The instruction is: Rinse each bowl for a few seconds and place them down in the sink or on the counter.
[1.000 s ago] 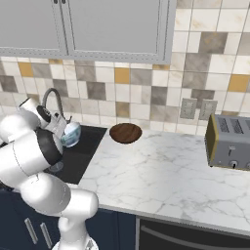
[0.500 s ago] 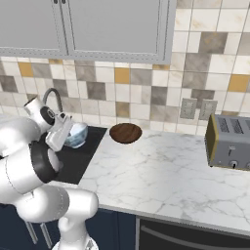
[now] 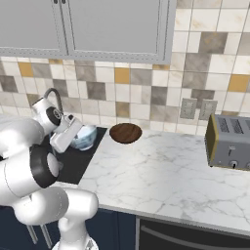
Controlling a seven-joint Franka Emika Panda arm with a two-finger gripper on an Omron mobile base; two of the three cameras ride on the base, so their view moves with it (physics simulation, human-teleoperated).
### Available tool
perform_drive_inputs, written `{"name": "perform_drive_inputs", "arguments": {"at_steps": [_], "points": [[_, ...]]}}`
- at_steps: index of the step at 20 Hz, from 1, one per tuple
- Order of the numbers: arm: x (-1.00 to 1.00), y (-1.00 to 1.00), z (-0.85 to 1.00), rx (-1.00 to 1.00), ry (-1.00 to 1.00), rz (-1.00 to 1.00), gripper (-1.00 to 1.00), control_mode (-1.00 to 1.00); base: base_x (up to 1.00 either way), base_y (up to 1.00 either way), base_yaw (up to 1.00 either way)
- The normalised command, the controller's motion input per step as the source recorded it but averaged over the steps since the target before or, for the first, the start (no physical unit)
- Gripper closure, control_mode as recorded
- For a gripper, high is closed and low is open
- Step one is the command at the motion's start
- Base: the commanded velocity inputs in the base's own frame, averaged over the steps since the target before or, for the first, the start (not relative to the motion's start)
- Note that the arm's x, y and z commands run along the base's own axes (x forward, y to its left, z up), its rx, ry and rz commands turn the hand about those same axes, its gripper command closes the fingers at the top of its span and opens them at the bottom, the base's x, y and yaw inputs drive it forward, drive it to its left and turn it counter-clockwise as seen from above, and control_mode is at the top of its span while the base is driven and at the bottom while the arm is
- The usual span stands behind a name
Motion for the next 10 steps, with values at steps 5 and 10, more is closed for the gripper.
{"name": "perform_drive_inputs", "arguments": {"at_steps": [5,10], "points": [[0.00,-0.24,0.00,0.00,0.00,-0.16,1.00,-1.00,0.00,0.00,0.00],[0.00,-0.26,0.00,0.00,-0.01,-0.14,1.00,-1.00,0.00,0.00,0.00]]}}
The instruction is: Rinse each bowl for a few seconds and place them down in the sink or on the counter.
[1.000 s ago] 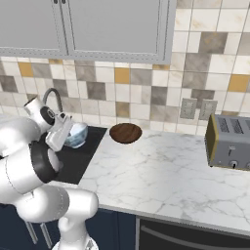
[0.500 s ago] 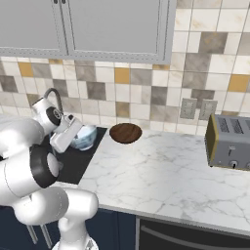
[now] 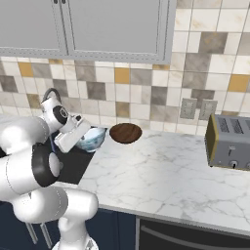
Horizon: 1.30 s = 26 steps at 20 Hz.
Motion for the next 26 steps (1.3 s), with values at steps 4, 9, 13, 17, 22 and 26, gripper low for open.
{"name": "perform_drive_inputs", "arguments": {"at_steps": [4,9,13,17,22,26], "points": [[0.00,-0.25,0.00,0.00,-0.02,-0.12,1.00,-1.00,0.00,0.00,0.00],[0.00,-0.18,0.00,-0.01,-0.02,-0.09,1.00,-1.00,0.00,0.00,0.00],[0.00,-0.23,-0.03,0.00,0.00,-0.08,1.00,-1.00,0.00,0.00,0.00],[0.00,-0.21,-0.11,0.00,0.00,-0.08,1.00,-1.00,0.00,0.00,0.00],[0.00,-0.26,-0.17,0.00,0.00,-0.08,1.00,-1.00,0.00,0.00,0.00],[0.01,-0.19,-0.18,0.00,-0.01,-0.06,1.00,-1.00,0.00,0.00,0.00]]}}
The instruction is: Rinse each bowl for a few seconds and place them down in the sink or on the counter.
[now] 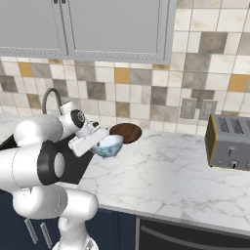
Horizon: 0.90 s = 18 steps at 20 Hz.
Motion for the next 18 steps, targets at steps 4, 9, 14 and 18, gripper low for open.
{"name": "perform_drive_inputs", "arguments": {"at_steps": [4,9,14,18], "points": [[0.02,-0.16,-0.21,0.00,-0.01,-0.06,1.00,-1.00,0.00,0.00,0.00],[0.00,-0.14,-0.23,0.00,-0.01,-0.05,1.00,-1.00,0.00,0.00,0.00],[0.02,-0.12,-0.22,0.00,-0.02,-0.04,1.00,-1.00,0.00,0.00,0.00],[0.02,-0.16,-0.23,0.01,-0.02,-0.03,1.00,-1.00,0.00,0.00,0.00]]}}
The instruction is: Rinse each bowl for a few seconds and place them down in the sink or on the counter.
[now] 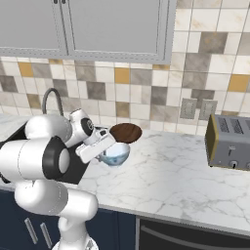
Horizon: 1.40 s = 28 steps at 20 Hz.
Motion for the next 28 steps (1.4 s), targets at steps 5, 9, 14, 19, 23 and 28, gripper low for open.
{"name": "perform_drive_inputs", "arguments": {"at_steps": [5,9,14,19,23,28], "points": [[0.00,-0.16,-0.24,0.01,-0.03,-0.03,1.00,-1.00,0.00,0.00,0.00],[0.00,-0.13,-0.26,0.00,-0.02,-0.02,1.00,-1.00,0.00,0.00,0.00],[-0.06,-0.05,-0.38,0.00,0.00,-0.02,-1.00,-1.00,0.00,0.00,0.00],[-0.12,-0.11,-0.17,0.00,-0.03,-0.01,-1.00,-1.00,0.00,0.00,0.00],[-0.10,-0.02,0.01,0.00,-0.05,0.00,-1.00,-1.00,0.00,0.00,0.00],[-0.07,0.04,0.18,0.00,-0.06,0.00,-1.00,-1.00,0.00,0.00,0.00]]}}
